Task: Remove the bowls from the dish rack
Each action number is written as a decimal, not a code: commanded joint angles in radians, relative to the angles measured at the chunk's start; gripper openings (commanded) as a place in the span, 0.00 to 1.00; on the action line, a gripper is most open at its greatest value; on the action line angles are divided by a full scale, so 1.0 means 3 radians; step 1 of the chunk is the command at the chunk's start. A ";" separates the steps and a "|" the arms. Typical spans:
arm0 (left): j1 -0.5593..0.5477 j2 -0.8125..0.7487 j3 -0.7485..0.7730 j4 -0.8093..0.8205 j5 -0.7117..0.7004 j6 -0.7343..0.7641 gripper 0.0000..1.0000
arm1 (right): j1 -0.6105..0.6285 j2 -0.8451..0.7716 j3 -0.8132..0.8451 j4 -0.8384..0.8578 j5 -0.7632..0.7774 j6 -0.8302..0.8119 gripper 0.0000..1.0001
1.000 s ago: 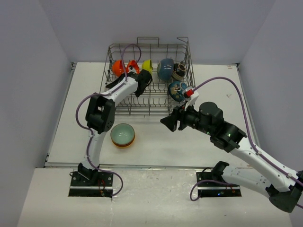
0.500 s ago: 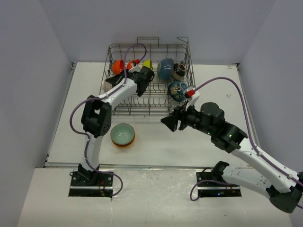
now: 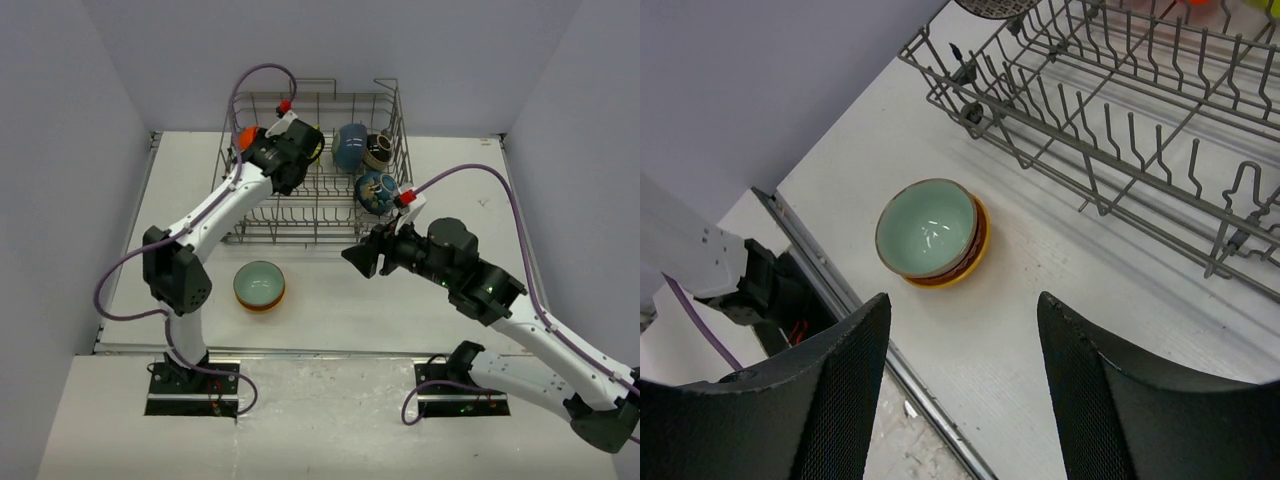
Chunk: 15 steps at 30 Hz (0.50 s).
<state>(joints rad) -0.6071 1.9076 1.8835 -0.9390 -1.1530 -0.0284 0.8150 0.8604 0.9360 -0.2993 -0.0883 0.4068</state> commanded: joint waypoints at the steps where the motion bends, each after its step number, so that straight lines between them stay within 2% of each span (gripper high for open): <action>1: 0.0014 -0.0569 0.0226 -0.0097 0.0528 -0.0232 0.00 | -0.0012 -0.0040 0.0055 0.0082 0.0105 -0.0057 0.62; 5: 0.0019 -0.1111 0.0119 -0.0035 0.1168 -0.0360 0.00 | -0.0012 -0.0015 0.0096 0.0057 0.0131 -0.0057 0.62; 9: 0.0024 -0.1628 -0.0376 0.0092 0.1832 -0.0570 0.00 | -0.0012 -0.0020 0.0137 0.0021 0.0177 -0.0057 0.62; 12: 0.0035 -0.2129 -0.1233 0.0327 0.2516 -0.0764 0.00 | -0.0012 -0.0061 0.0188 -0.0101 0.0253 -0.0073 0.64; 15: 0.0030 -0.2614 -0.1817 0.0384 0.2921 -0.0917 0.00 | -0.0012 -0.0097 0.0280 -0.0275 0.0422 -0.0149 0.65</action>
<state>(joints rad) -0.6025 1.1881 1.4677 -0.8875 -0.4976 -0.2256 0.8150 0.8547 0.9585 -0.3454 -0.0265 0.3962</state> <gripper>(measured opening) 0.032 0.647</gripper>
